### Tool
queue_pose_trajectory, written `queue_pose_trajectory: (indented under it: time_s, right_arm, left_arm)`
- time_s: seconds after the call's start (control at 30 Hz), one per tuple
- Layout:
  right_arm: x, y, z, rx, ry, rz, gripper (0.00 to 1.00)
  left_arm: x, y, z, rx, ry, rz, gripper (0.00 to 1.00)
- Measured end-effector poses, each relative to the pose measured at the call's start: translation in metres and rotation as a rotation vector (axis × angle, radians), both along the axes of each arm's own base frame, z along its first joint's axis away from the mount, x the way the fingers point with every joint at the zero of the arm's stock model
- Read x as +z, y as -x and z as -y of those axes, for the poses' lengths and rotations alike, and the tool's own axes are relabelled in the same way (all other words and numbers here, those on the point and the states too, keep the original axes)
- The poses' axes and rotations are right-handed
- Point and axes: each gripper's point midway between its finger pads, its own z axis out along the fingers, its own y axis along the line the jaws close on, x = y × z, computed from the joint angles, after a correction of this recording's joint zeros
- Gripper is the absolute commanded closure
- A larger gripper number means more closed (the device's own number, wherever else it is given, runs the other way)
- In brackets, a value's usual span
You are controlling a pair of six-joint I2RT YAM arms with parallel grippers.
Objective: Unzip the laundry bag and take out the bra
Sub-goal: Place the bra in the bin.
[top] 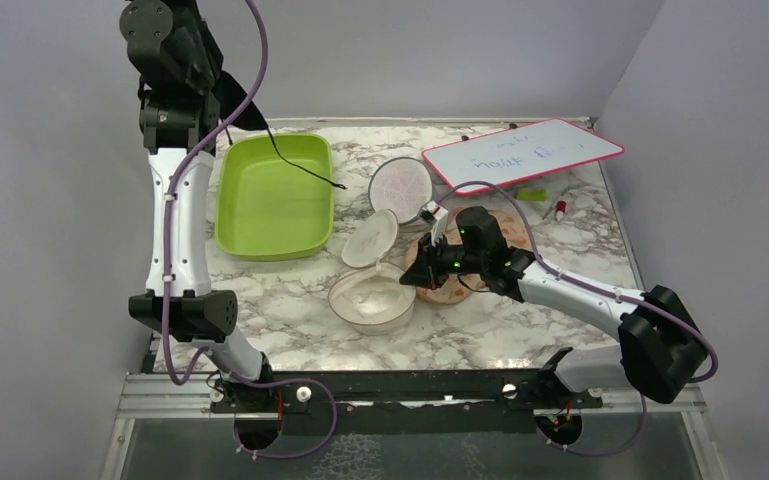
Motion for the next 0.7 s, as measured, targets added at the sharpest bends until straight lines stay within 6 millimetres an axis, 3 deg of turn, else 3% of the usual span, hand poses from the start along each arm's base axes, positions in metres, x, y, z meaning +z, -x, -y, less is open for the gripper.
queue_pose_trajectory:
  time_s: [0.2, 0.33, 0.53, 0.7]
  right_arm:
    - [0.000, 0.000, 0.000, -0.001, -0.001, -0.003, 0.99]
    - [0.000, 0.000, 0.000, -0.001, -0.001, -0.003, 0.99]
    - [0.000, 0.000, 0.000, 0.000, -0.001, -0.003, 0.99]
    - [0.000, 0.000, -0.001, 0.002, -0.004, -0.001, 0.99]
  left_arm:
    - [0.036, 0.044, -0.012, 0.059, 0.019, 0.093, 1.00]
    - [0.052, 0.063, -0.019, 0.099, 0.021, 0.132, 1.00]
    - [0.055, 0.069, -0.020, 0.112, 0.009, 0.135, 1.00]
    - [0.037, 0.061, -0.019, 0.107, 0.003, 0.096, 1.00]
